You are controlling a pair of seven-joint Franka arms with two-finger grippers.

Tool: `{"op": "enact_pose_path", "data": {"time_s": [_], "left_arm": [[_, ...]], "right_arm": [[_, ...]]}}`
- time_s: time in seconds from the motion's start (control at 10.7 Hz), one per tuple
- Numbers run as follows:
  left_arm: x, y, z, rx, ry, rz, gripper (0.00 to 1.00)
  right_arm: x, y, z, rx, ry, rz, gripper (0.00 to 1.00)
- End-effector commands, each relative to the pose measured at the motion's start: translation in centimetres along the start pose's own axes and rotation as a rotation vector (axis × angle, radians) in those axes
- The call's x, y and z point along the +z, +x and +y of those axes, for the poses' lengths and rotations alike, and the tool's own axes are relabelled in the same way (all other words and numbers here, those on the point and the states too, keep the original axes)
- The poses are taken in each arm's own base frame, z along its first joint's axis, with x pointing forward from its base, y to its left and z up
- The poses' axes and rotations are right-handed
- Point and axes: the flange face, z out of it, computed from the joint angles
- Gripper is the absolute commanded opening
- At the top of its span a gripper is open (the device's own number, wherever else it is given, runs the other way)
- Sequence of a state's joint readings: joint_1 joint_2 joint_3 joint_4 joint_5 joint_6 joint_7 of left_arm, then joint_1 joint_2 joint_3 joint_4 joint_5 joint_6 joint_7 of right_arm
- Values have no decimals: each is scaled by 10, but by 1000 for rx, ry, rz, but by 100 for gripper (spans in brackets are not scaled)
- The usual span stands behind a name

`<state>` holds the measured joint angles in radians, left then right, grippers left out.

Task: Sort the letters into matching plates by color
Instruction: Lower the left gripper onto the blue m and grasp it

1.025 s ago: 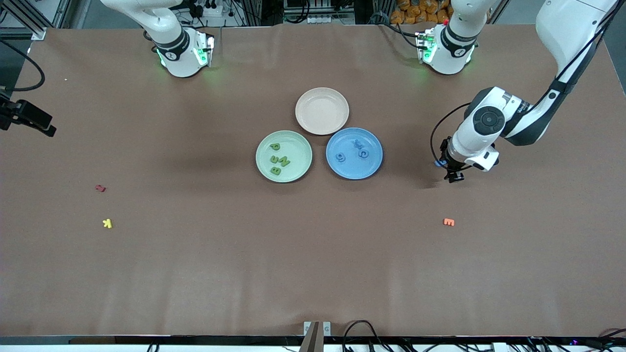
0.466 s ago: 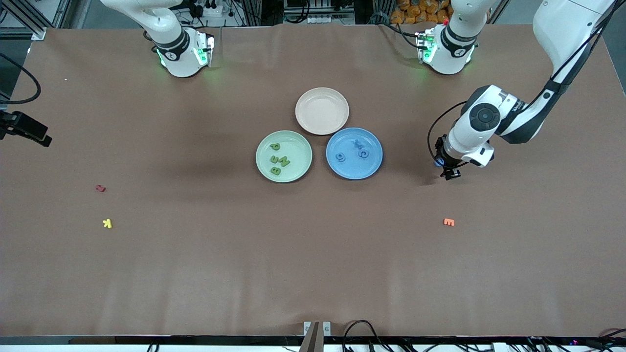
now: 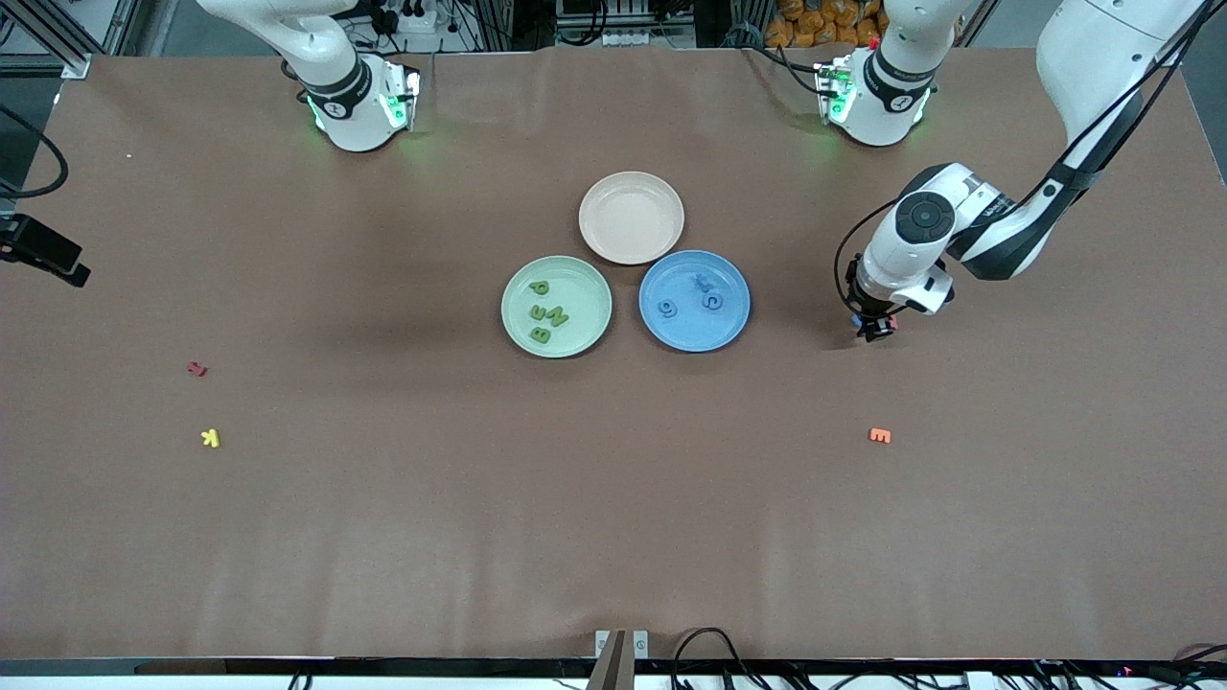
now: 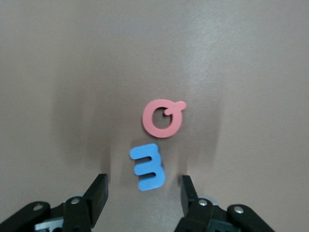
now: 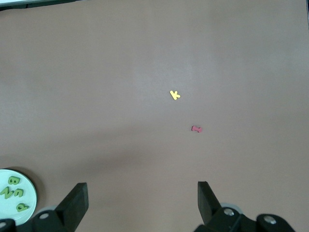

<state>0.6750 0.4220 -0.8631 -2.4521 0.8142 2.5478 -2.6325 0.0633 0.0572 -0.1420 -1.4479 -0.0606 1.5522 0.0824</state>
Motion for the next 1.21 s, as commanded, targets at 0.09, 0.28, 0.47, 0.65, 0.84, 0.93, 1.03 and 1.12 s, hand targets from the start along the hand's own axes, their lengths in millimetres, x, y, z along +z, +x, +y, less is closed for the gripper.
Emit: {"op": "enact_pose_path", "data": {"time_s": [0.09, 0.28, 0.47, 0.65, 0.84, 0.93, 1.03, 1.12], "left_arm": [[8, 10, -8, -17, -18, 16, 65], [11, 20, -1, -25, -26, 28, 64], [12, 22, 1, -21, -32, 32, 64], [15, 20, -1, -17, -23, 27, 55], [14, 18, -1, -15, -25, 26, 9], [12, 17, 0, -10, -30, 28, 0], [9, 16, 3, -11, -39, 28, 0], [6, 14, 5, -9, -47, 27, 0]], "right_arm": [[-5, 2, -8, -18, -2, 3, 100], [-4, 0, -10, -25, -3, -6, 100], [-3, 0, -12, -28, -3, -4, 100], [1, 3, -22, -35, -7, -13, 100], [0, 11, -30, -43, -9, -4, 100], [1, 12, -30, -41, -8, -6, 100], [1, 12, -29, -40, -8, -6, 100], [1, 12, -30, -40, -7, -6, 100]]}}
